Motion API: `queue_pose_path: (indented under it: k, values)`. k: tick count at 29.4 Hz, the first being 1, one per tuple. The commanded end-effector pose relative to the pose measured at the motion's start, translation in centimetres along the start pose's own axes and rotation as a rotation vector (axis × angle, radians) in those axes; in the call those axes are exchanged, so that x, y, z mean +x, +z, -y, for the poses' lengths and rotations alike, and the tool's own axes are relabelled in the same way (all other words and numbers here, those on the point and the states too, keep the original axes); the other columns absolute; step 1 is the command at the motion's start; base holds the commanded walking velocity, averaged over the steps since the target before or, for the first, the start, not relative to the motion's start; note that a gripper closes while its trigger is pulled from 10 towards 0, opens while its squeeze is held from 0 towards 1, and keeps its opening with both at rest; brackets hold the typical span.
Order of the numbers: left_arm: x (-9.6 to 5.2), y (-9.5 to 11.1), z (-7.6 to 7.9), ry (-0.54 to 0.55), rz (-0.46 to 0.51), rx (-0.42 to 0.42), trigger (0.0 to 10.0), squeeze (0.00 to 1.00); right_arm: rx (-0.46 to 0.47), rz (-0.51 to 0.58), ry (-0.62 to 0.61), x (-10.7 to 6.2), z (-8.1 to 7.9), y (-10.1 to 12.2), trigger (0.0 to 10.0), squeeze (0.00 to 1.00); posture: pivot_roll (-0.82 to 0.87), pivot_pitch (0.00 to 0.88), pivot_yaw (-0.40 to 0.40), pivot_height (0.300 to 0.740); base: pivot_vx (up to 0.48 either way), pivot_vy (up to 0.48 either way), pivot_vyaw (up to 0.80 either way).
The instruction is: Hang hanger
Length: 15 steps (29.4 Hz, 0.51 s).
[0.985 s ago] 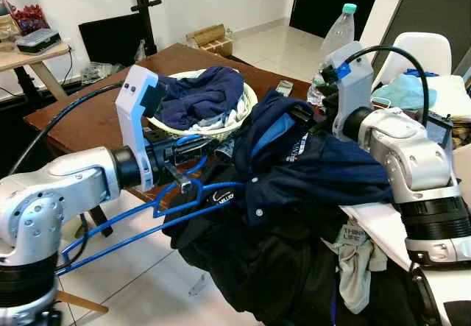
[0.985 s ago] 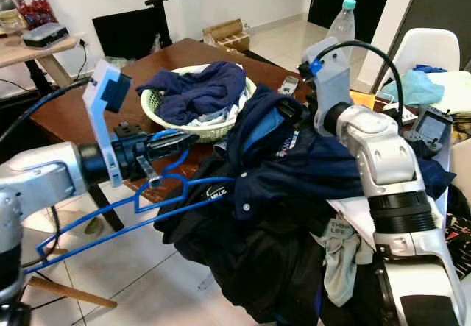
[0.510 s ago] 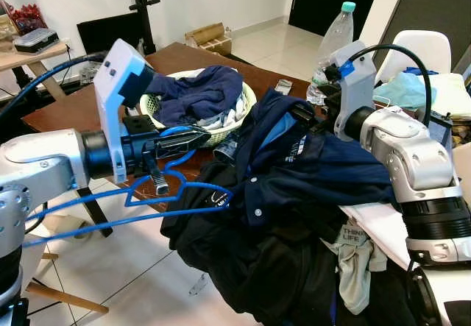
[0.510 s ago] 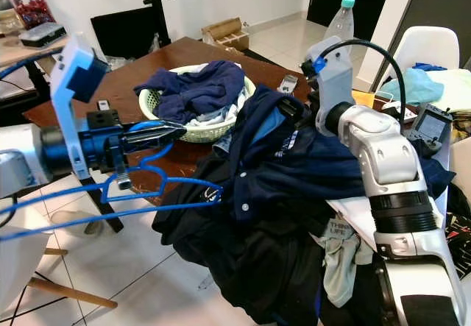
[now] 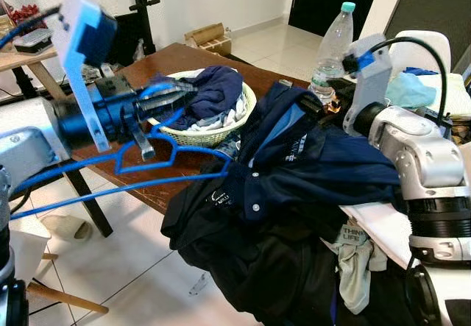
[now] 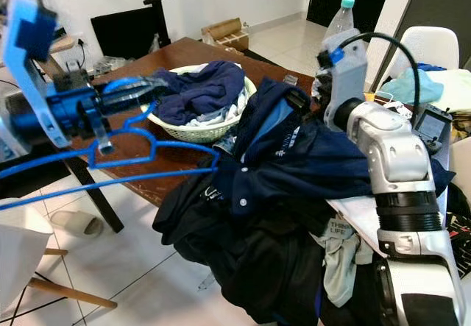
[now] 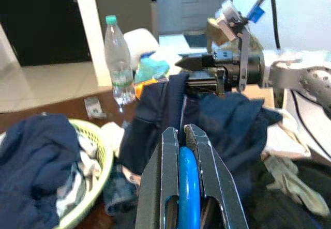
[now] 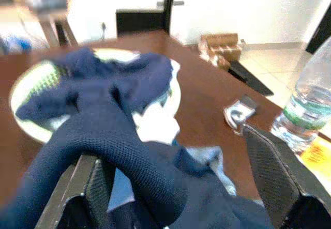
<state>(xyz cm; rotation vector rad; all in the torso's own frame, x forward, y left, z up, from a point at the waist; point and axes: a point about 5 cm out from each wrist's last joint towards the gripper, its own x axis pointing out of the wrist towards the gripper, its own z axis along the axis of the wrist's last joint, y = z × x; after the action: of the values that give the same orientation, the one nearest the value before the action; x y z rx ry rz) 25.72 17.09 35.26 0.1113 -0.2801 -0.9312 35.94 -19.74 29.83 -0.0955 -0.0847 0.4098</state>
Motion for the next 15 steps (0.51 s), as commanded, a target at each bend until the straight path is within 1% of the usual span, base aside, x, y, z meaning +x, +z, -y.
queue_pose_path:
  k: [1, 2, 5, 6, 9, 10, 13, 14, 15]
  values:
    - [-0.1, 0.3, -0.2, 0.019, 0.024, 0.013, 10.0, 0.00, 0.020, 0.025, 0.010, 0.0, 0.0, 0.7, 10.0, 0.00, 0.11, 0.069, -0.020, 0.740, 0.000, 0.000, 0.00]
    - [0.2, 0.6, -0.8, 0.066, 0.060, 0.028, 10.0, 0.00, 0.078, 0.080, 0.023, -0.1, 0.1, 1.3, 10.0, 0.00, 0.11, 0.069, -0.020, 0.740, 0.000, 0.000, 0.00]
    - [0.2, 0.6, -0.8, 0.066, 0.060, 0.028, 10.0, 0.00, 0.078, 0.080, 0.023, -0.1, 0.1, 1.3, 10.0, 0.00, 0.11, 0.069, -0.020, 0.740, 0.000, 0.000, 0.00]
    - [0.8, 1.0, -1.5, 0.141, 0.185, -0.031, 10.0, 0.00, 0.132, 0.137, 0.023, -0.3, 0.4, 1.8, 10.0, 0.00, 0.11, 0.070, -0.021, 0.740, 0.000, 0.000, 0.00]
    - [0.8, 1.0, -1.5, 0.141, 0.185, -0.031, 10.0, 0.00, 0.132, 0.137, 0.023, -0.3, 0.4, 1.8, 10.0, 0.00, 0.11, 0.070, -0.021, 0.740, 0.000, 0.000, 0.00]
    - [1.5, 1.0, -2.3, 0.230, 0.343, -0.173, 10.0, 0.00, 0.165, 0.173, 0.010, -0.3, 0.6, 2.1, 10.0, 0.00, 0.11, 0.069, -0.017, 0.740, 0.000, 0.000, 0.00]
    - [1.5, 1.0, -2.3, 0.230, 0.343, -0.173, 10.0, 0.00, 0.165, 0.173, 0.010, -0.3, 0.6, 2.1, 10.0, 0.00, 0.11, 0.069, -0.017, 0.740, 0.000, 0.000, 0.00]
    - [2.5, -0.2, -2.3, 0.276, 0.409, -0.268, 10.0, 0.00, 0.181, 0.195, -0.004, -0.4, 0.8, 2.3, 10.0, 0.00, 0.11, 0.070, -0.017, 0.740, 0.000, 0.000, 0.00]
    - [2.5, -0.2, -2.3, 0.276, 0.409, -0.268, 10.0, 0.00, 0.181, 0.195, -0.004, -0.4, 0.8, 2.3, 10.0, 0.00, 0.11, 0.070, -0.017, 0.740, 0.000, 0.000, 0.00]
